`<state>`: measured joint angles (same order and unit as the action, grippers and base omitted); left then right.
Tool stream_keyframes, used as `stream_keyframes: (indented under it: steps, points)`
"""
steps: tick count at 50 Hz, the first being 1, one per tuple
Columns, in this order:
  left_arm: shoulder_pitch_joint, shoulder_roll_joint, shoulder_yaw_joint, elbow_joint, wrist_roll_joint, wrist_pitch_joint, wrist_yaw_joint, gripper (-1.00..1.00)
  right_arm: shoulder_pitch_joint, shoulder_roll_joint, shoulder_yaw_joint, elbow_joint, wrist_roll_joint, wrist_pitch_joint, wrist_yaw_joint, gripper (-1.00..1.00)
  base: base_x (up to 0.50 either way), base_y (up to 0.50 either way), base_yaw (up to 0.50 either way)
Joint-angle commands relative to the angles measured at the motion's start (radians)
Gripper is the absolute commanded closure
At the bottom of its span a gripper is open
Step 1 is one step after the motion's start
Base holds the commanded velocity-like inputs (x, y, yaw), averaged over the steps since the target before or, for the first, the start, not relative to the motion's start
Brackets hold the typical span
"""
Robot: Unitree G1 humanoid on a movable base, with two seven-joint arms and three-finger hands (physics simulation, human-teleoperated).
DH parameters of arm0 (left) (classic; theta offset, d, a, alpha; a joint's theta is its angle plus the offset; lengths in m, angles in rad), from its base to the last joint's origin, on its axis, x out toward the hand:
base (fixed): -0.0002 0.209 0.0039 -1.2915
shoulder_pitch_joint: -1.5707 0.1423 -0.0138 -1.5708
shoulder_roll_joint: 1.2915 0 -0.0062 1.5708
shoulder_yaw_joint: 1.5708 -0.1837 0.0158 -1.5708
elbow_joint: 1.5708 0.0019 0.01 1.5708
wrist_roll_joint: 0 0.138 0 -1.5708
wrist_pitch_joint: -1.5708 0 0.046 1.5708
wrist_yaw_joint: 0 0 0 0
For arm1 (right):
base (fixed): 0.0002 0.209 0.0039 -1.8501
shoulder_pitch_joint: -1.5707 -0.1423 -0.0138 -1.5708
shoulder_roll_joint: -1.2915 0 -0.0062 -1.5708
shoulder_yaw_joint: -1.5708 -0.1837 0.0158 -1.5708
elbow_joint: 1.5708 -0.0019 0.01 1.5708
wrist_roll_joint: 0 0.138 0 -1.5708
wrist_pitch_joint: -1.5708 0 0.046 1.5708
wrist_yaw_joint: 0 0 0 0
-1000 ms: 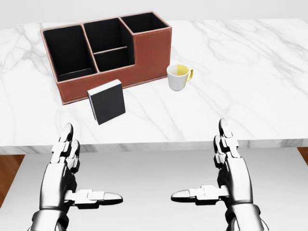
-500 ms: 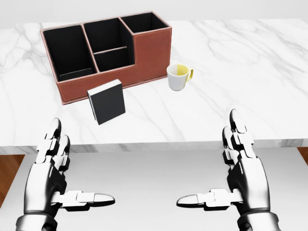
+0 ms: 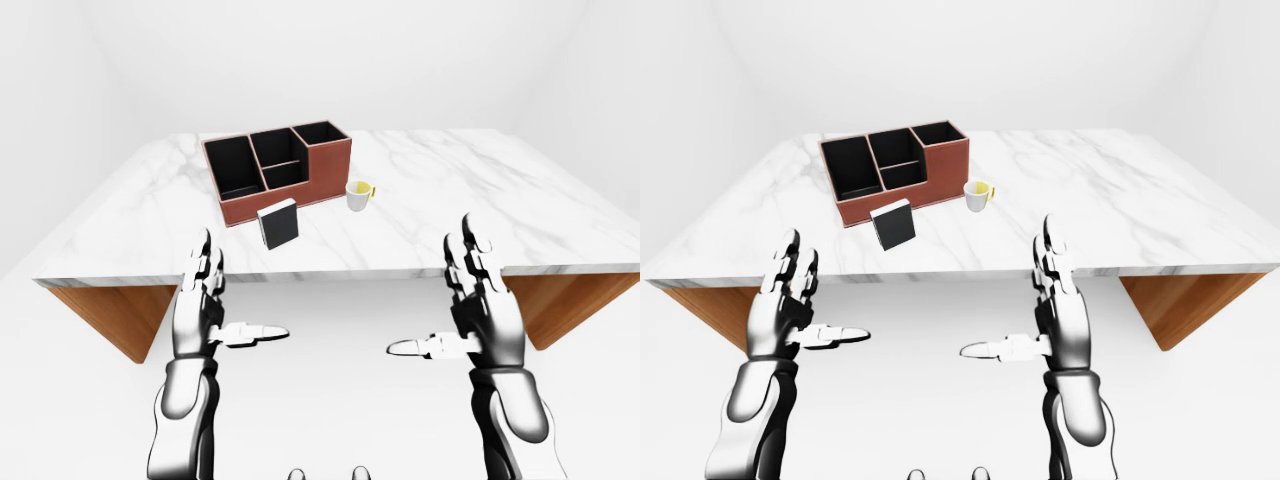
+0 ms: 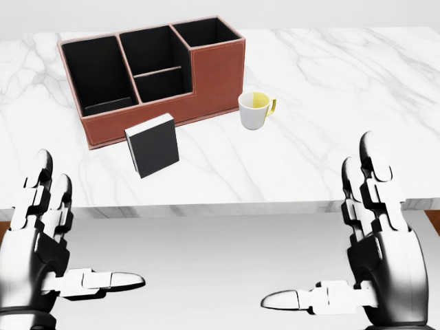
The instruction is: Pick up the book and place it in the front compartment of the caddy.
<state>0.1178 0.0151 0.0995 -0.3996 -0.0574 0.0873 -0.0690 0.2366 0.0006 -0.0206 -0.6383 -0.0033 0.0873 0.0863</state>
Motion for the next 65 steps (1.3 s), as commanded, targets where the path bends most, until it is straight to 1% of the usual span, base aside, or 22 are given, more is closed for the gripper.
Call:
stream_keyframes:
  steps: [1, 12, 18, 25, 31, 46, 65]
  points:
    - [0.02, -0.004, 0.012, -0.068, -0.007, 0.0, -0.006, -1.0, 0.051, 0.005, 0.014, -0.14, -0.012, 0.0, 0.0, -1.0, 0.0, 0.0, 0.0]
    - [0.041, -0.009, 0.037, -0.15, -0.021, 0.0, -0.019, -1.0, 0.096, 0.008, 0.022, -0.262, 0.013, 0.0, 0.011, -1.0, 0.0, 0.0, 0.0]
    - [0.049, -0.015, 0.024, -0.153, -0.012, 0.0, -0.017, -1.0, 0.106, 0.01, 0.012, -0.296, 0.027, 0.0, 0.016, -1.0, 0.0, 0.0, 0.0]
    - [0.063, -0.018, 0.024, -0.195, -0.013, 0.0, -0.02, -1.0, 0.112, 0.021, -0.002, -0.323, 0.047, 0.0, 0.024, -1.0, 0.06, 0.0, 0.0]
    - [0.066, -0.019, 0.014, -0.179, -0.002, 0.0, -0.02, -1.0, 0.116, 0.02, -0.005, -0.324, 0.057, 0.0, 0.032, -1.0, 0.46, -0.01, 0.0]
    - [0.073, -0.02, 0.017, -0.208, -0.004, 0.0, -0.022, -1.0, 0.114, 0.023, -0.009, -0.328, 0.064, 0.0, 0.032, -1.0, 0.5, -0.02, 0.0]
    - [0.076, -0.022, 0.019, -0.215, -0.004, 0.0, -0.024, -1.0, 0.12, 0.014, 0.014, -0.321, 0.044, 0.0, 0.028, -1.0, 0.5, -0.07, 0.0]
